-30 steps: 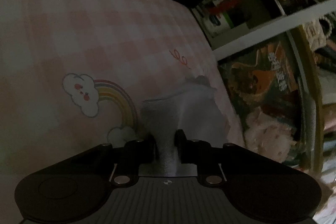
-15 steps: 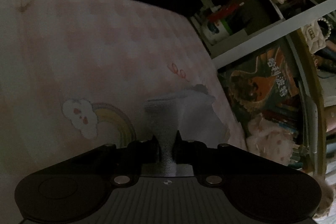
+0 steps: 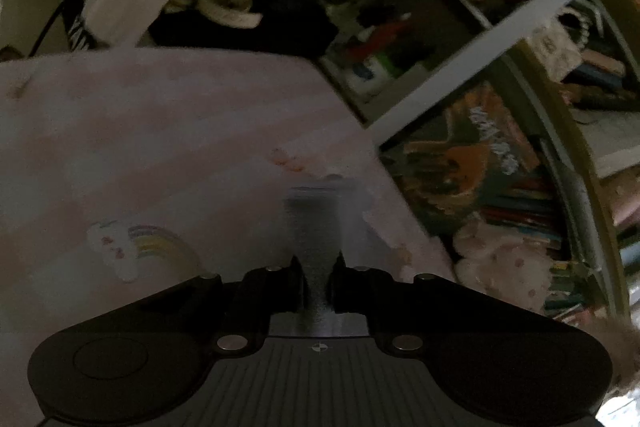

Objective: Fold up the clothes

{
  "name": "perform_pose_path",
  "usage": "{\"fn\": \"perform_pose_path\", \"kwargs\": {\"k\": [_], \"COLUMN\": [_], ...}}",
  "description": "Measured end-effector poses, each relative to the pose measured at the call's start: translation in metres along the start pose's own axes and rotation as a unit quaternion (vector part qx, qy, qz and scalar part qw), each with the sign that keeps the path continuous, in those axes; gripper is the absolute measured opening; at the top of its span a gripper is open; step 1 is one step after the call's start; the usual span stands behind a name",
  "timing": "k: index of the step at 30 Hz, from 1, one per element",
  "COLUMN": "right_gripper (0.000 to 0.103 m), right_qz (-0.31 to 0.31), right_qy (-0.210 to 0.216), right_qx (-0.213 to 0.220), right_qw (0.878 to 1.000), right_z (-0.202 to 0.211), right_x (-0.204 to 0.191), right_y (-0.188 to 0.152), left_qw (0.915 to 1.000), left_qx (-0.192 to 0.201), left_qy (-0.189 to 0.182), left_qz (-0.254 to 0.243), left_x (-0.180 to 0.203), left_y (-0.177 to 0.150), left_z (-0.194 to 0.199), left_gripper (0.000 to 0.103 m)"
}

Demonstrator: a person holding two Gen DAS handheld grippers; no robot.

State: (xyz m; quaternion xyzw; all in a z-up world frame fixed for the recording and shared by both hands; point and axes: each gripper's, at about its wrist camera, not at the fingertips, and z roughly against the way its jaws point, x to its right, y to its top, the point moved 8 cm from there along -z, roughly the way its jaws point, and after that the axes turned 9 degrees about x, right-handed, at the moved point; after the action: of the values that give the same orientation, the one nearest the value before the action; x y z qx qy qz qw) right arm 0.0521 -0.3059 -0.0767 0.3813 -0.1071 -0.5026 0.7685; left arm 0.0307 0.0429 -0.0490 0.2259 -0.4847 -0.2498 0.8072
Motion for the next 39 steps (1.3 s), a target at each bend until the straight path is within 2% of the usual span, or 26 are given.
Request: {"fn": "perform_pose_path", "kwargs": {"k": [3, 9, 12, 15, 18, 20, 21, 23, 24, 26, 27, 30, 35, 38, 39], "right_gripper": [0.027, 0.027, 0.027, 0.027, 0.027, 0.027, 0.027, 0.027, 0.027, 0.027, 0.027, 0.027, 0.027, 0.027, 0.027], "right_qz": [-0.027, -0.034, -0.043, -0.049, -0.052, -0.053, -0.055, -0.062, -0.07, -0.086, -0.095, -0.118, -0.139, -0.151, -0.154], "right_qy": [0.026, 0.06, 0.077, 0.094, 0.108, 0.117, 0.122, 0.132, 0.137, 0.147, 0.152, 0.166, 0.182, 0.188, 0.191], "right_qx": [-0.005, -0.002, -0.002, -0.004, -0.006, -0.008, -0.01, -0.014, -0.016, -0.021, -0.021, -0.022, -0.018, -0.015, -0.014], "right_qw": [0.999, 0.998, 0.996, 0.994, 0.993, 0.992, 0.991, 0.989, 0.988, 0.985, 0.984, 0.979, 0.973, 0.97, 0.969], "right_z": [-0.006, -0.008, -0.008, -0.009, -0.009, -0.009, -0.009, -0.008, -0.007, -0.004, -0.002, 0.005, 0.017, 0.024, 0.027], "right_x": [0.005, 0.011, 0.015, 0.018, 0.02, 0.021, 0.022, 0.026, 0.029, 0.035, 0.039, 0.047, 0.058, 0.066, 0.068], "right_y": [-0.002, -0.003, -0.004, -0.004, -0.003, -0.003, -0.003, -0.004, -0.005, -0.006, -0.007, -0.009, -0.009, -0.009, -0.009], "left_qw": [0.9994, 0.9945, 0.9872, 0.9753, 0.9531, 0.9326, 0.9173, 0.8783, 0.8618, 0.8462, 0.8444, 0.8504, 0.8545, 0.8482, 0.8439], "left_qx": [0.01, 0.023, 0.03, 0.035, 0.026, 0.007, -0.008, -0.04, -0.053, -0.071, -0.074, -0.074, -0.061, -0.072, -0.082], "left_qy": [-0.01, -0.032, -0.049, -0.067, -0.093, -0.105, -0.109, -0.11, -0.107, -0.094, -0.083, -0.056, -0.04, -0.031, -0.03], "left_qz": [-0.03, -0.097, -0.149, -0.208, -0.287, -0.345, -0.383, -0.464, -0.493, -0.52, -0.524, -0.518, -0.514, -0.524, -0.529], "left_x": [0.026, 0.082, 0.116, 0.151, 0.19, 0.21, 0.218, 0.225, 0.224, 0.215, 0.211, 0.203, 0.205, 0.204, 0.202], "left_y": [0.0, -0.009, -0.021, -0.04, -0.076, -0.11, -0.132, -0.18, -0.2, -0.226, -0.232, -0.235, -0.232, -0.24, -0.246], "left_z": [0.009, 0.025, 0.034, 0.045, 0.056, 0.062, 0.064, 0.065, 0.064, 0.061, 0.059, 0.057, 0.062, 0.064, 0.063], "left_gripper": [0.009, 0.009, 0.009, 0.009, 0.009, 0.009, 0.009, 0.01, 0.01, 0.01, 0.01, 0.012, 0.014, 0.024, 0.033]}}
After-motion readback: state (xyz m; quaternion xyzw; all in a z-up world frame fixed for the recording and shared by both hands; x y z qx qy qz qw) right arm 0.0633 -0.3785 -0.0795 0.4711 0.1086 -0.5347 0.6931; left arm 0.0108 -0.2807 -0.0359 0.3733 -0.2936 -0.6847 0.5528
